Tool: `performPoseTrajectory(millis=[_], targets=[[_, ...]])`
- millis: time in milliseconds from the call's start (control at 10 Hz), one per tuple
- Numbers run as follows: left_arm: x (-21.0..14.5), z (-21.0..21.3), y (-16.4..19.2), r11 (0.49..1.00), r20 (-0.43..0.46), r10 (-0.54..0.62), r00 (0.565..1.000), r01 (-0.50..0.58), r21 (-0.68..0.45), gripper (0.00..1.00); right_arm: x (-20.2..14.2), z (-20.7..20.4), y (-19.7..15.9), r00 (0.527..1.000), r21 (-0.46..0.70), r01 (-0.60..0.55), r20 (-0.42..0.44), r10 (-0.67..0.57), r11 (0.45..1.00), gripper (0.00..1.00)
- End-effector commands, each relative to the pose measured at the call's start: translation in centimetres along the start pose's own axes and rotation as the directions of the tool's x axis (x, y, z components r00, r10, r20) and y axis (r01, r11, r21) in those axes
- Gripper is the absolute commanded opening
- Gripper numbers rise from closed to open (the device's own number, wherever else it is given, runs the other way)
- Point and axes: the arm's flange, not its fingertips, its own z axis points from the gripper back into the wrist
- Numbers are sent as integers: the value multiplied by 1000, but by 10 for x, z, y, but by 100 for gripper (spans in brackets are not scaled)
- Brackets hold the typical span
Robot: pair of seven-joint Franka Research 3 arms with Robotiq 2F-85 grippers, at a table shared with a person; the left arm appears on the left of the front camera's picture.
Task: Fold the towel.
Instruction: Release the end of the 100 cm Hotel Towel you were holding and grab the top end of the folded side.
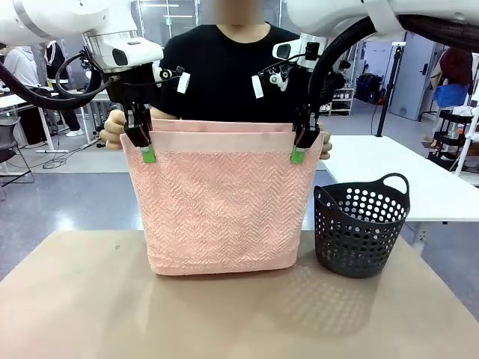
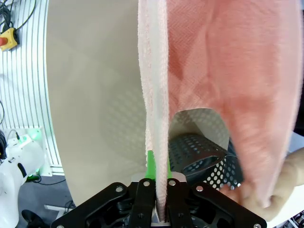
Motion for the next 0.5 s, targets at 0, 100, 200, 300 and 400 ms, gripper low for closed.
performPoseTrajectory(millis=[0,100,200,300,400], targets=[[-1,1,0,1000,-1,-3,1000,3,0,0,-1,0,0,1000,1,2,-1,-2,1000,0],[-1,1,0,1000,-1,-3,1000,3,0,0,-1,0,0,1000,1,2,-1,-2,1000,0],[-1,1,0,1000,-1,-3,1000,3,0,0,-1,0,0,1000,1,2,-1,-2,1000,0],[-1,1,0,1000,-1,-3,1000,3,0,0,-1,0,0,1000,1,2,-1,-2,1000,0],[-1,1,0,1000,-1,-3,1000,3,0,0,-1,0,0,1000,1,2,-1,-2,1000,0]])
